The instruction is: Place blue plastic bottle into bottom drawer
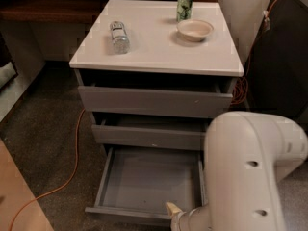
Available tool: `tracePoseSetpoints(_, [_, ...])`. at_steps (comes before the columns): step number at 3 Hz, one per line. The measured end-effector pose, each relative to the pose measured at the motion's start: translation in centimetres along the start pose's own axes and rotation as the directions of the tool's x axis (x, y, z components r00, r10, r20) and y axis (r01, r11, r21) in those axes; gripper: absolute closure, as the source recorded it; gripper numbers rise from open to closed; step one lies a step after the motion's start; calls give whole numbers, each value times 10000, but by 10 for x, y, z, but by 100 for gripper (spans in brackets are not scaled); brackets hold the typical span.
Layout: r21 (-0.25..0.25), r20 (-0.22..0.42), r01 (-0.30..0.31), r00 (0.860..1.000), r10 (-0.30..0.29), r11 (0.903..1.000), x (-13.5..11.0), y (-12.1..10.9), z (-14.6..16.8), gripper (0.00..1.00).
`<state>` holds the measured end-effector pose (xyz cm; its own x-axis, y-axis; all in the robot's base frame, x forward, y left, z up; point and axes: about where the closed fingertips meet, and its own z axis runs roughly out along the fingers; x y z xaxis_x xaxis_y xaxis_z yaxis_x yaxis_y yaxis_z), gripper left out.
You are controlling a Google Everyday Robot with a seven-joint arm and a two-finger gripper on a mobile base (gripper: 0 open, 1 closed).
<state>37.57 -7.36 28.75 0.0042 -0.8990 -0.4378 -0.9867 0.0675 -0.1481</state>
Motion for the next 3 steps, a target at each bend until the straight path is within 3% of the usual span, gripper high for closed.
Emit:
tracePoseSetpoints(1, [-58,571,275,9980,-271,9996,-31,5,-32,0])
tracePoseSetpoints(3, [-398,1475,417,9884,-354,9983,-106,-2,-66,0])
